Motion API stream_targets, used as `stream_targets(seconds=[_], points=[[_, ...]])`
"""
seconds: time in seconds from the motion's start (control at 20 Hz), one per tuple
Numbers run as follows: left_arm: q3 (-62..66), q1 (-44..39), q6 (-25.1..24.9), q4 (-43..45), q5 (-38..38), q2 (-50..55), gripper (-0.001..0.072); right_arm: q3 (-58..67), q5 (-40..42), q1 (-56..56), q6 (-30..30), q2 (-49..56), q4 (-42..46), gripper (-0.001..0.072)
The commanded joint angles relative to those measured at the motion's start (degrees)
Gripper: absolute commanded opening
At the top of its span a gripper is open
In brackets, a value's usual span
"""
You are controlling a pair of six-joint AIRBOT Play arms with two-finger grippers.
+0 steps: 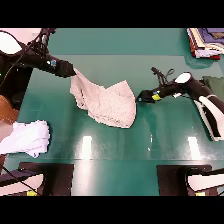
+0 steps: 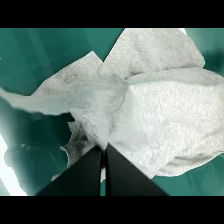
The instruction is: Fold the shirts.
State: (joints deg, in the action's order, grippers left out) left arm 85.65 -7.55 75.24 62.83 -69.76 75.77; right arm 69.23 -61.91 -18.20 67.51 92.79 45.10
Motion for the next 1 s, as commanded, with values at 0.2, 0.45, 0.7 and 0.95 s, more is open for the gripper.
stream_targets(seconds=[0.2, 0.45, 0.7, 0.95], points=[[-1.3, 0.0, 0.0, 0.0, -0.4, -0.1, 0.0023, 12.6, 1.9, -2.3, 1.3, 12.0, 0.0, 0.0446], [-1.3, 0.0, -0.1, 0.0, -0.9, -0.1, 0.0023, 13.8, -4.9, -0.9, 1.3, 10.8, 2.4, 0.0429], [-1.3, 0.0, -0.2, -0.1, -0.6, -0.1, 0.0023, 5.2, -6.5, 3.2, 1.3, 0.7, 3.9, 0.0429], [-1.3, 0.0, -0.1, -0.4, 0.1, -0.1, 0.0023, -0.5, -5.1, -0.6, -0.3, -0.3, -1.3, 0.0429]])
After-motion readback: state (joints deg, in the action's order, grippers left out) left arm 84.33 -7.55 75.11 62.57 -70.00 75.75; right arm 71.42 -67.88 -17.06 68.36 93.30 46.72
